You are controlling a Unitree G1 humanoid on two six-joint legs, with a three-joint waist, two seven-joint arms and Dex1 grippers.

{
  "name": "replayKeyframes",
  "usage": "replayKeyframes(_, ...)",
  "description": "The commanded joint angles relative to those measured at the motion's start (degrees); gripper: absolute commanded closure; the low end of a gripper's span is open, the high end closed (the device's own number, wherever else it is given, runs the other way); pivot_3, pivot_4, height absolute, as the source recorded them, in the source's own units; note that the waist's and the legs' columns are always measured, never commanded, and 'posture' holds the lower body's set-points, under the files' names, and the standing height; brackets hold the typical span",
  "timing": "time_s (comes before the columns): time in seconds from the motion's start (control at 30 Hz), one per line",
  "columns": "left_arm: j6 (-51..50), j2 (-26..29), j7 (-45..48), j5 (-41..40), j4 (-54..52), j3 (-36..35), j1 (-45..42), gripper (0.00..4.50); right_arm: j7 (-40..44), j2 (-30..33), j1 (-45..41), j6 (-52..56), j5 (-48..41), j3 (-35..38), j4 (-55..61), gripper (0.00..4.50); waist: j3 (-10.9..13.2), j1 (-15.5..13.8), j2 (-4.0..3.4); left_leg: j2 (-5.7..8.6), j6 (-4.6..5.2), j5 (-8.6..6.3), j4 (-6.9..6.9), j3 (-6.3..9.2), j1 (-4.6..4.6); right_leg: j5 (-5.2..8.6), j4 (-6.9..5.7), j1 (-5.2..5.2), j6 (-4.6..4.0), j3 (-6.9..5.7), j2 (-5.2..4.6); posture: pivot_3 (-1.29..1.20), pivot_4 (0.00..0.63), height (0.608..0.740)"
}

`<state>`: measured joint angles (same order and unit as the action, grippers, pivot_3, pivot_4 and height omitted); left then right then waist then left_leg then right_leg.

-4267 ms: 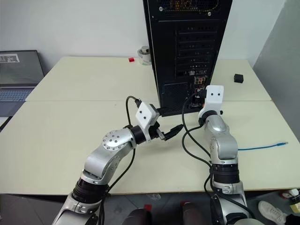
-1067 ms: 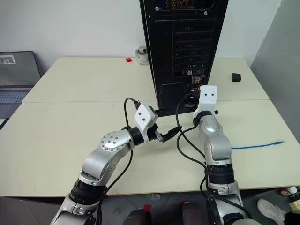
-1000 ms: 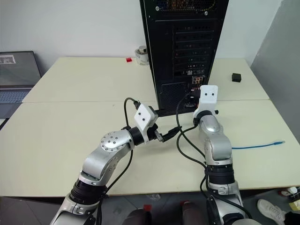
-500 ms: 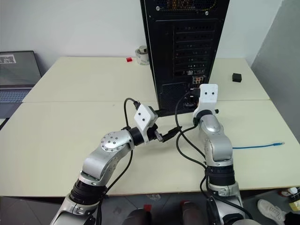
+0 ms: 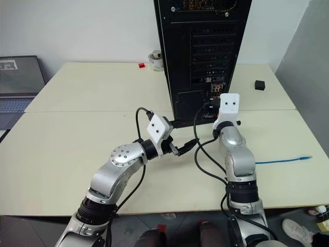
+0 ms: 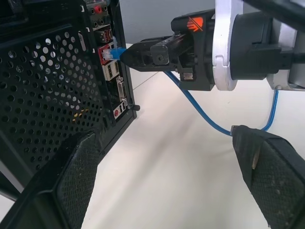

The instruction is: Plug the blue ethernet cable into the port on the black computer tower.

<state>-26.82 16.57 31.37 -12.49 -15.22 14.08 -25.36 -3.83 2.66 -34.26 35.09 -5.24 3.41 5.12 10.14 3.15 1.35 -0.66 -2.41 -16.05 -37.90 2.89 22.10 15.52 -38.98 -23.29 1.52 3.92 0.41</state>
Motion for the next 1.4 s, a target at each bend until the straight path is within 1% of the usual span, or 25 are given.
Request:
replayKeyframes(0.03,0.83,-0.08,-0.17,0.13,-2.60,-0.87,-0.15,0.02,-0.01,0.52,-1.57,-2.14,0.27,0.91,0.45,4.50,0.00,0.00,0.00,0.00,0.00,0.00,0.00,0.00,0.00,0.00,0.00,0.00,0.00,0.00,0.00,0.00,0.150,0.740)
replayKeyframes(0.43,0.94,-0.12,-0.13,0.15,-2.40,-0.77,-0.11,0.02,0.48,0.66,-2.64,-2.26,0.25,0.09,0.54,4.50,0.00,0.05,0.00,0.00,0.00,0.00,0.00,-0.01,-0.01,0.00,-0.01,0.00,0.00,0.01,0.00,0.00,0.150,0.740)
replayKeyframes(0.83,0.97,-0.43,-0.38,0.27,-2.41,-0.46,0.04,0.02,2.35,2.35,-2.87,-1.88,1.69,-1.74,-0.94,4.50,0.00,0.14,0.00,-0.01,0.00,0.00,0.00,-0.03,-0.02,0.00,-0.01,-0.01,0.00,0.02,0.01,0.00,0.150,0.740)
replayKeyframes(1.17,1.07,-0.70,-0.64,0.25,-2.28,-0.40,0.08,0.02,2.68,2.87,-3.03,-3.55,2.98,-2.30,-3.83,4.50,0.00,0.27,0.00,-0.02,0.00,0.00,-0.01,-0.09,-0.07,0.00,-0.02,0.00,0.01,0.08,0.05,0.00,0.150,0.740)
replayKeyframes(1.4,1.15,-0.65,-0.57,0.27,-2.26,-0.46,0.12,0.02,2.76,2.96,-4.35,-4.42,3.76,-3.20,-2.69,4.50,0.00,0.44,0.00,-0.03,0.00,0.00,-0.02,-0.12,-0.09,0.00,-0.02,0.00,0.01,0.13,0.09,0.00,0.150,0.740)
